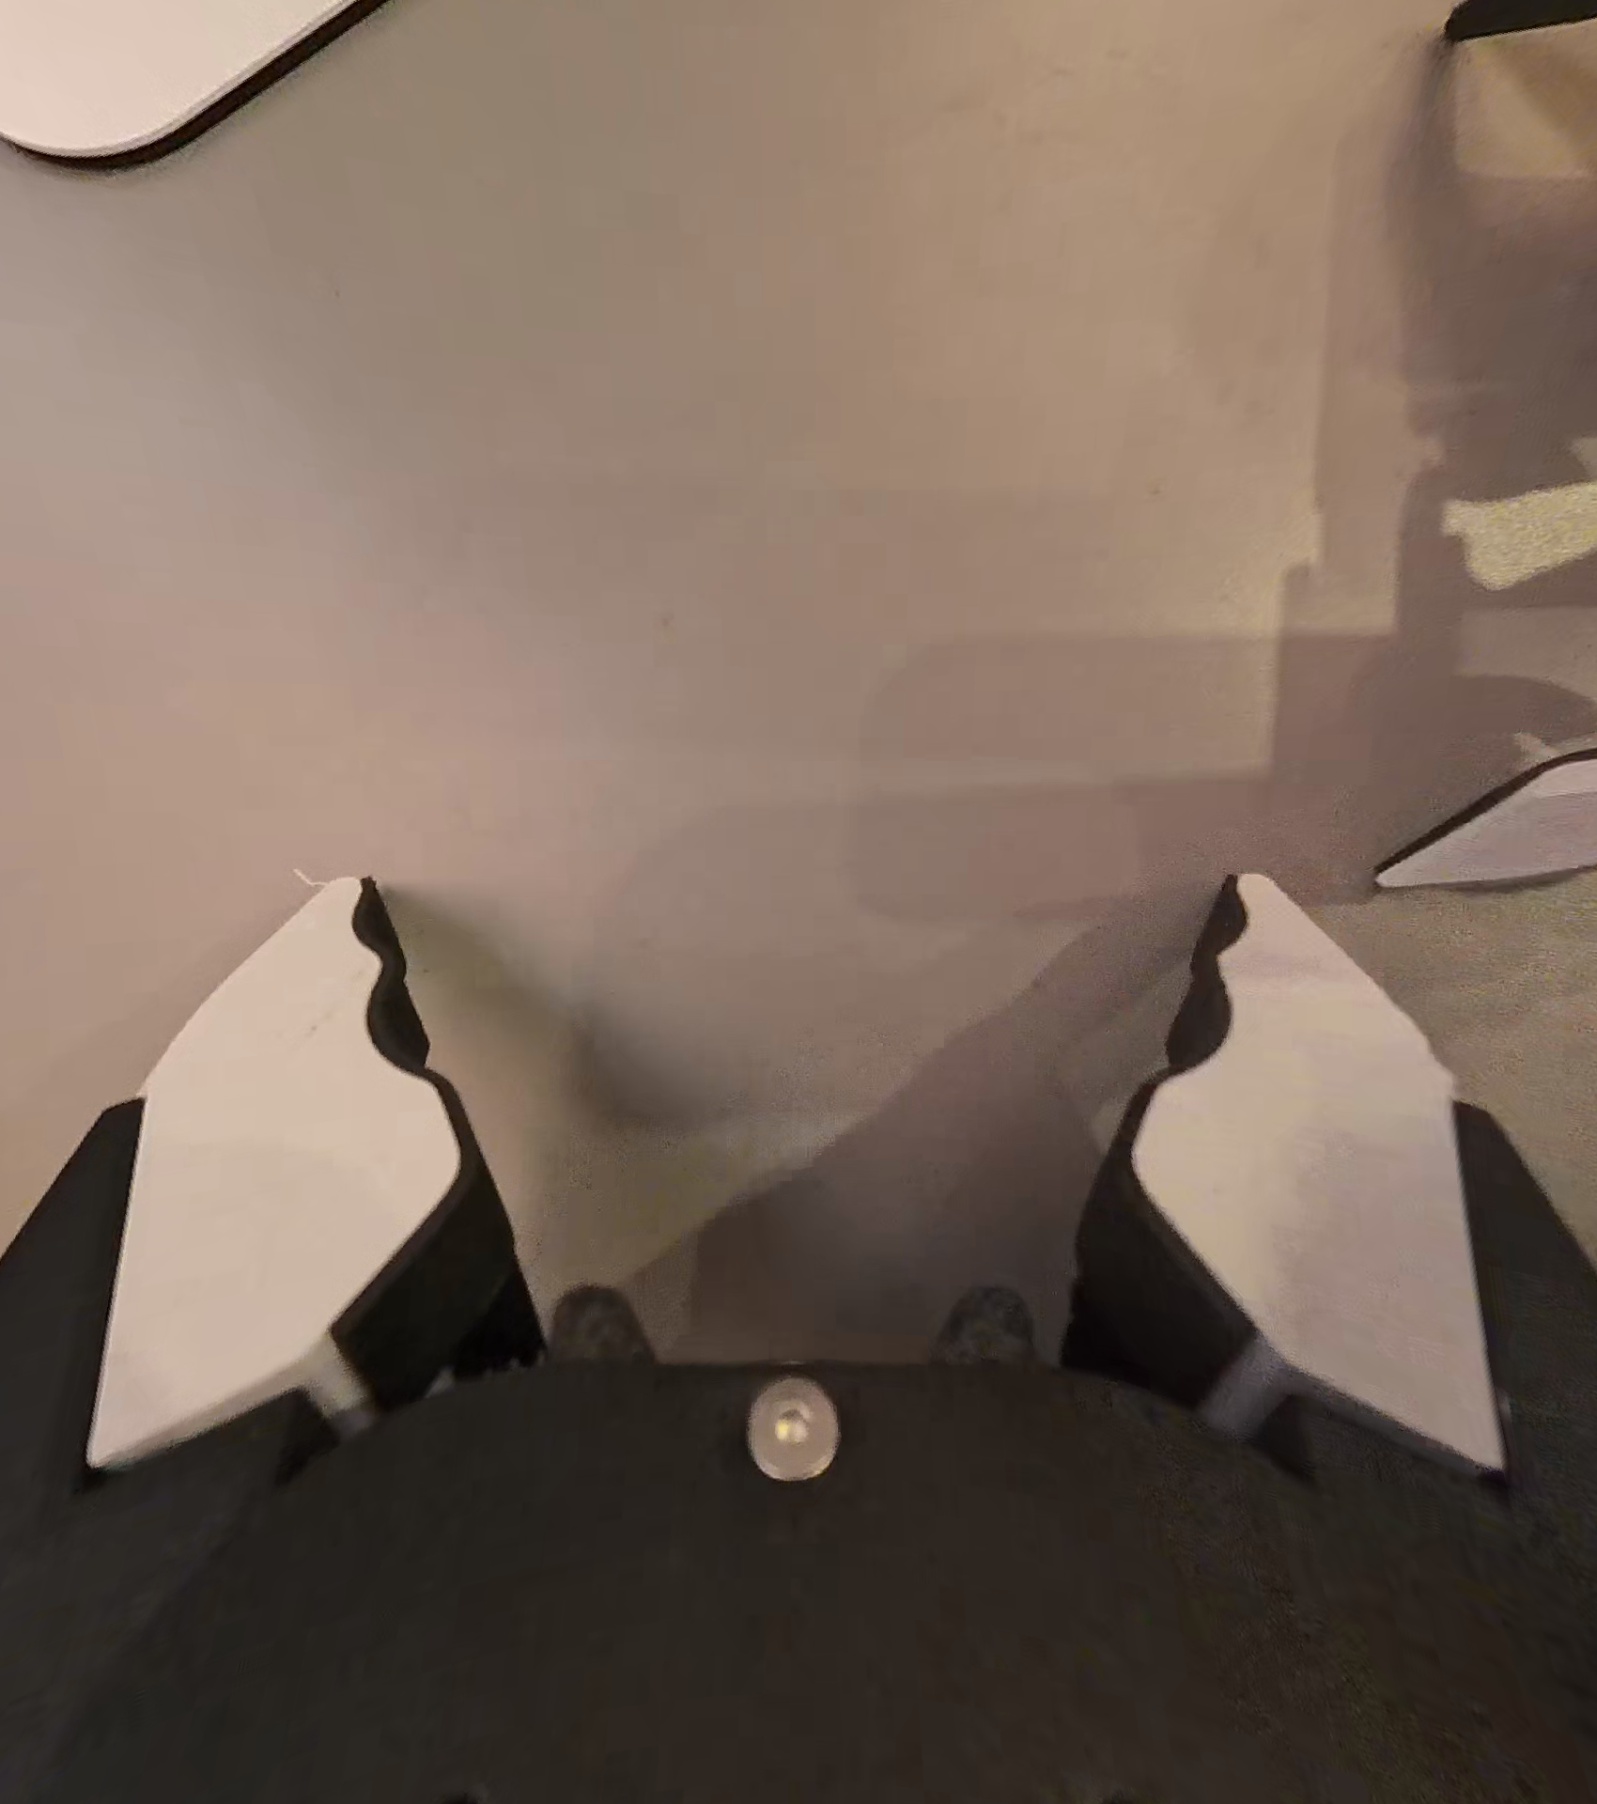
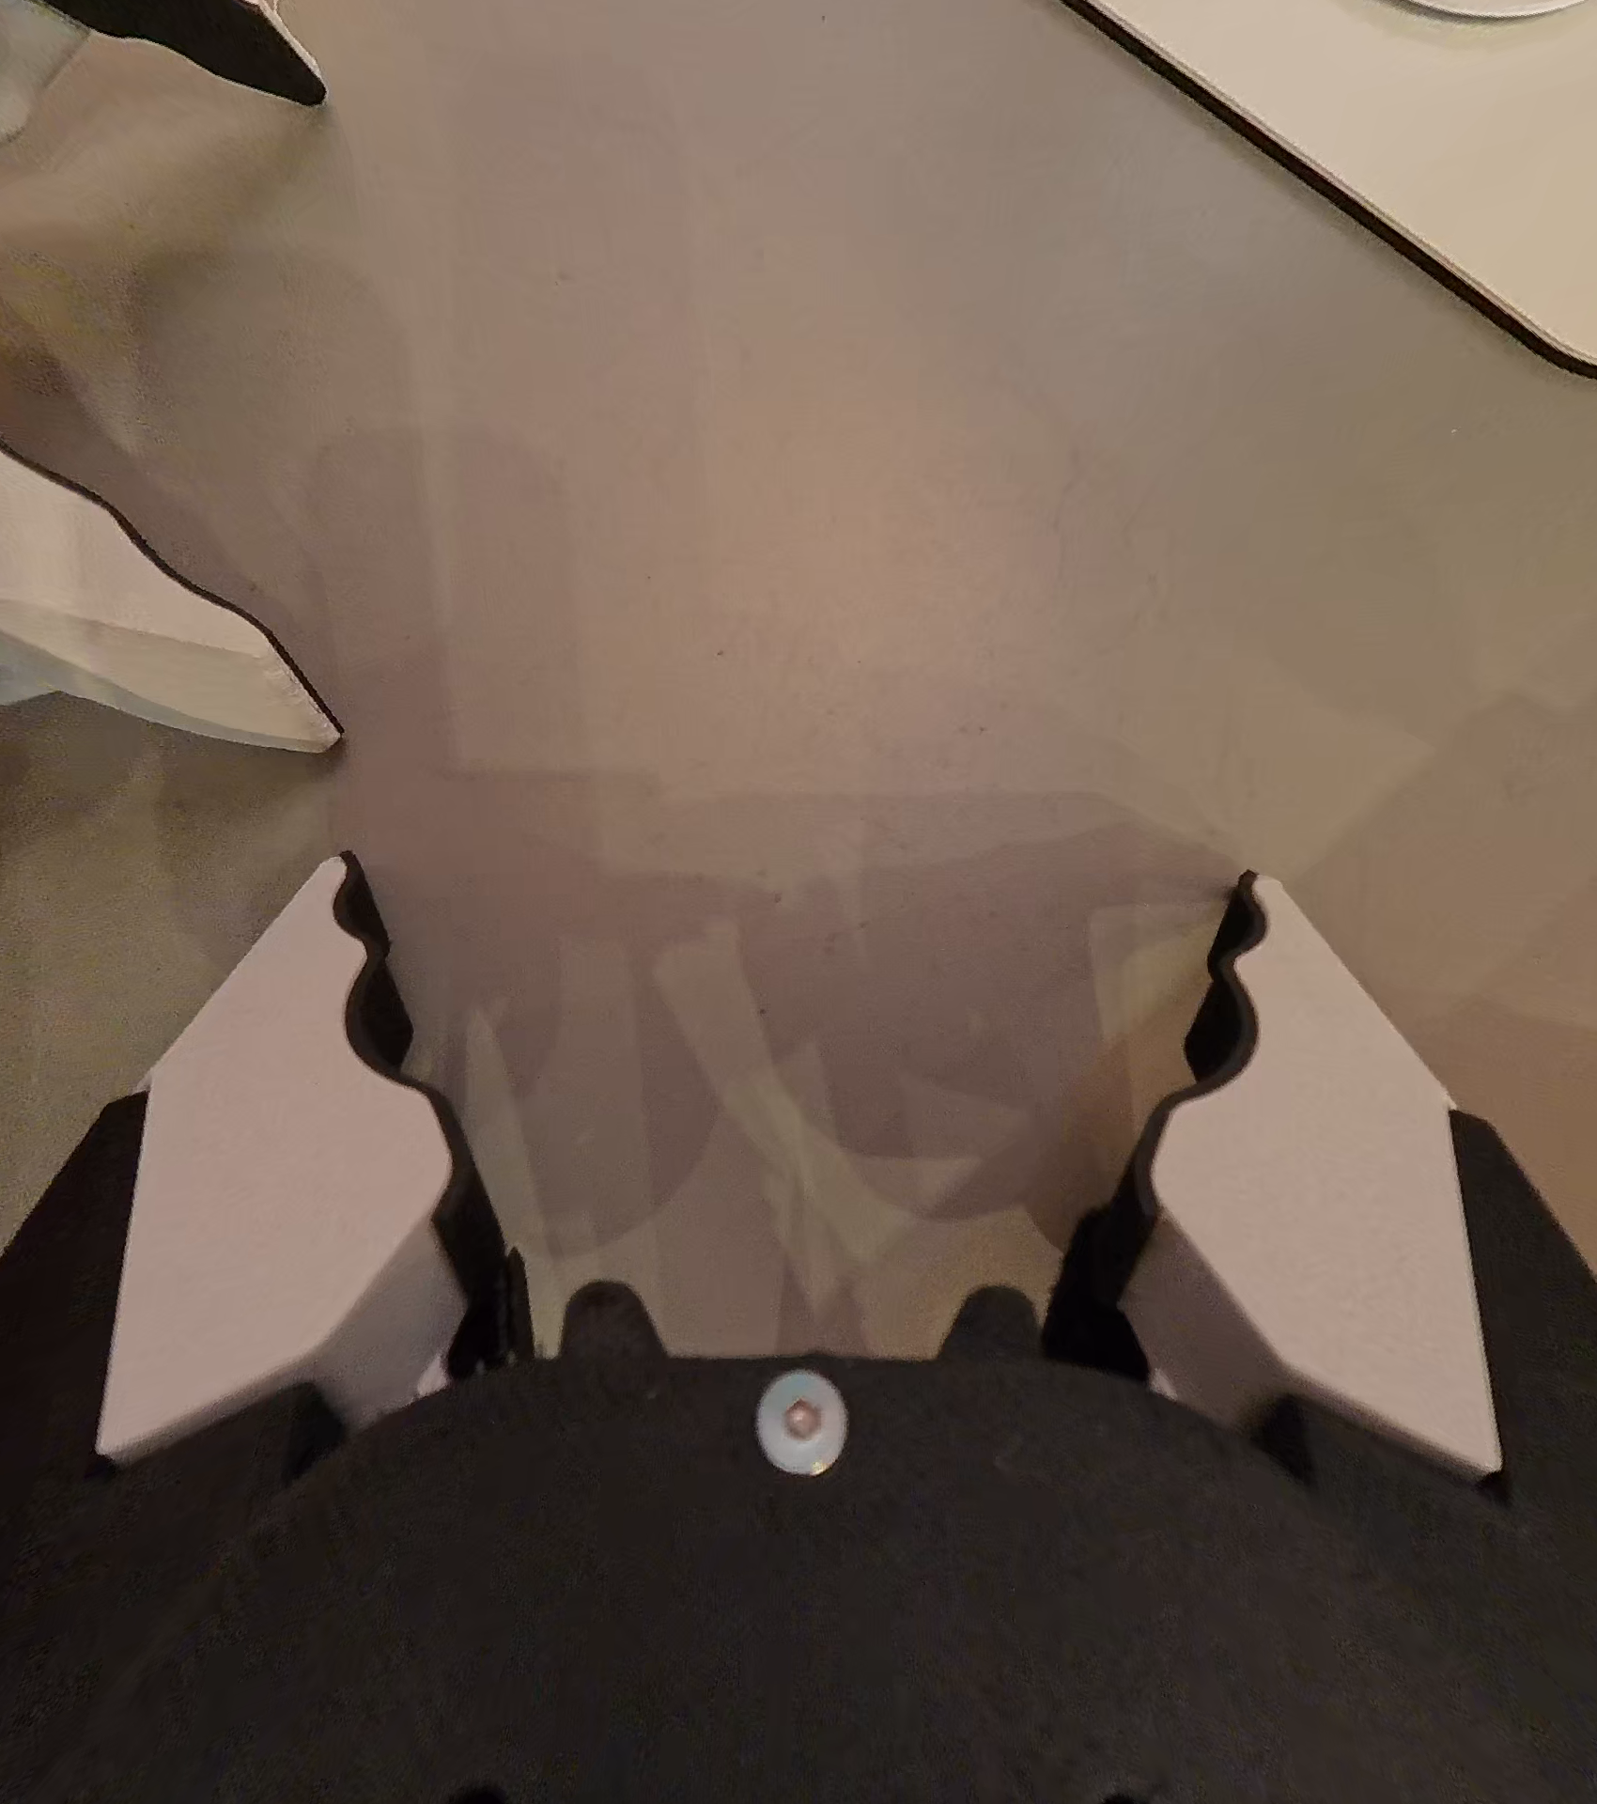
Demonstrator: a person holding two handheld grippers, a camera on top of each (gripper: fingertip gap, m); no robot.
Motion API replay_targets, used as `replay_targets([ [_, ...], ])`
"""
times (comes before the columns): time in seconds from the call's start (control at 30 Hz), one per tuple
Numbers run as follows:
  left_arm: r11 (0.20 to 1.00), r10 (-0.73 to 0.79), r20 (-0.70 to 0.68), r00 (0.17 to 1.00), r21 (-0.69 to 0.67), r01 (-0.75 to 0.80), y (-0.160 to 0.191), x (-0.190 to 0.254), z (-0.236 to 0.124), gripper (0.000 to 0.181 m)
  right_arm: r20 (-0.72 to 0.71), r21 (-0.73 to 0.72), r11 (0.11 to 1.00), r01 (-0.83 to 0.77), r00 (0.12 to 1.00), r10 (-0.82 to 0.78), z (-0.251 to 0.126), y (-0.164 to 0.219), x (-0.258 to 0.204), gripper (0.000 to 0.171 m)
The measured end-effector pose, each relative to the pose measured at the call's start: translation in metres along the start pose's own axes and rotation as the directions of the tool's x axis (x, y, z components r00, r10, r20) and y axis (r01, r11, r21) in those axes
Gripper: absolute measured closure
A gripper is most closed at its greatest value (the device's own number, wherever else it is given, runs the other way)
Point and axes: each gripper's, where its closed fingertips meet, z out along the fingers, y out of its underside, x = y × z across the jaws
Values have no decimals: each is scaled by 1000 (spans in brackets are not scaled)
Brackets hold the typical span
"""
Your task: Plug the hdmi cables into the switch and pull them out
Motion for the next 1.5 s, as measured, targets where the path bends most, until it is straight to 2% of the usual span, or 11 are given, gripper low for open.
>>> replay_targets([
  [0.03,1000,0,0,1000,0,0,0,0,0,35,0,0,1000,0,1000,0,0,0,0,11],
  [1.5,1000,0,0,1000,0,0,0,0,0,35,0,0,1000,0,1000,0,0,0,0,11],
])
